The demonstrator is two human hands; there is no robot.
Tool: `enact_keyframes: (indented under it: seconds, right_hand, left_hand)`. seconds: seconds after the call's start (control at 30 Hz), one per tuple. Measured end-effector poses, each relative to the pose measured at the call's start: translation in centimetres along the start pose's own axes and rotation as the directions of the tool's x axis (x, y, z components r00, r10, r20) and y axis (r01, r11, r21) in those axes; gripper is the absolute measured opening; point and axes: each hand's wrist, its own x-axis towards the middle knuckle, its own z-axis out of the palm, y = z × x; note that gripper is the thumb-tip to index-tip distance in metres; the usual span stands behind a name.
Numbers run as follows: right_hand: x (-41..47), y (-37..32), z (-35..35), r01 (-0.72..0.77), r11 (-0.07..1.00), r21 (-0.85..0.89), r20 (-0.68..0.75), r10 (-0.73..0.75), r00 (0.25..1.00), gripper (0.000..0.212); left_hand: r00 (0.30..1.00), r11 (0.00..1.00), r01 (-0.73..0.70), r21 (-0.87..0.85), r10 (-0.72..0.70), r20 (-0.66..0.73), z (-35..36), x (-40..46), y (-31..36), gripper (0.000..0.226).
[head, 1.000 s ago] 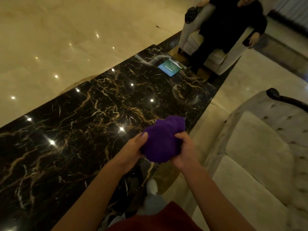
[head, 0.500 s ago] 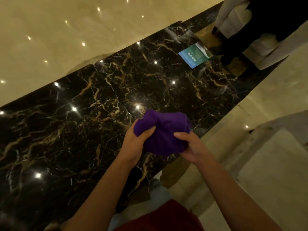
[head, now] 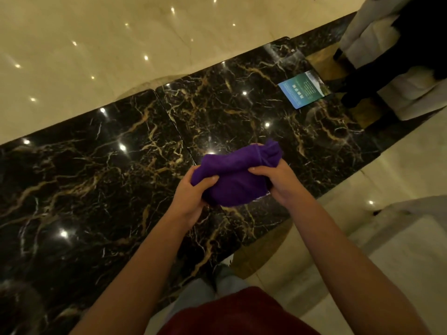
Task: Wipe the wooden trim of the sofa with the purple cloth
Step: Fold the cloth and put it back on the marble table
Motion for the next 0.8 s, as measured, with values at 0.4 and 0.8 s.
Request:
enact_keyframes:
  seconds: [0.4,0.8]
  right_hand:
    - [8.7,-1.0,2.9,0.005,0.881,-0.474,0.102,0.049,0.994,0.044]
    - [22.1,5.8,-4.2,-0.144,0.789,-0.598,0.174,0.303,0.937,0.038]
  left_hand:
    - [0.987,1.0,-0.015,0.0,0.015,-0.158,-2.8,5.7,2.4,0.035]
    - [0.917,0.998,0.063,0.02,-0.05,-0.396,-0.8,16.7,-7.6,0.028]
